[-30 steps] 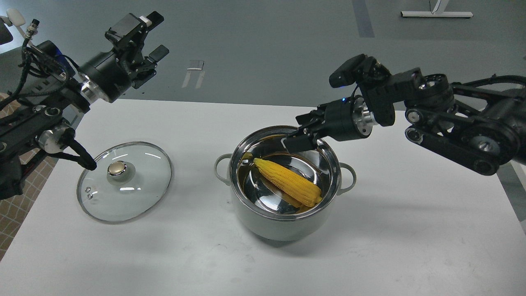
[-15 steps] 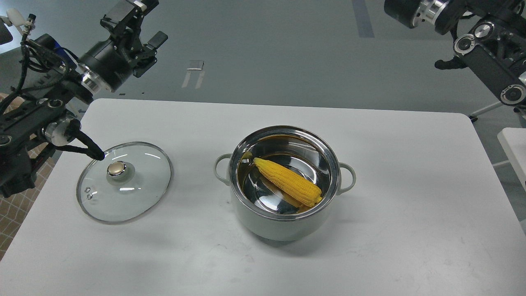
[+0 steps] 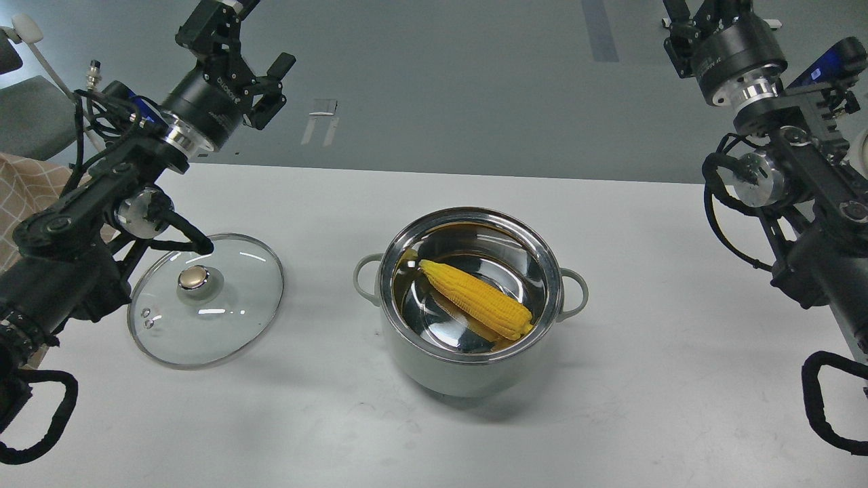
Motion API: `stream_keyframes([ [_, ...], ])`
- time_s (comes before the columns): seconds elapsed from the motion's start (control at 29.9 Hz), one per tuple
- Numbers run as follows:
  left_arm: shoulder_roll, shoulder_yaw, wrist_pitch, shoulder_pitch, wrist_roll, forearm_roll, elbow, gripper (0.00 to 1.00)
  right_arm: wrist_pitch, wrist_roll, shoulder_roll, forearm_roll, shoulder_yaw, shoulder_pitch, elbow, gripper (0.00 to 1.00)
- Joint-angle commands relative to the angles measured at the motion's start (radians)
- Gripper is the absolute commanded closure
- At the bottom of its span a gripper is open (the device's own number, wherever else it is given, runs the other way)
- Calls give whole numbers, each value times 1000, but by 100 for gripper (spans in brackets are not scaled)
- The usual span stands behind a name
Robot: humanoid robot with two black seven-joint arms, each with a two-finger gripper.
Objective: Open pot and put corn in
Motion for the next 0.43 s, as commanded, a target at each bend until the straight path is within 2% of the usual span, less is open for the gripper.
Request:
stream_keyframes([
  [0.0,-44,0,-7,8,48,-26,1,2,135,40,16,6,64,-72,-15,0],
  [0.17,-65,0,-16,20,50,-28,1,2,261,40,16,7,126,-129,-49,0],
  [0.4,-72,0,-29,36,47,-26,2,2,270,37,33,7,132,-146,-49,0],
])
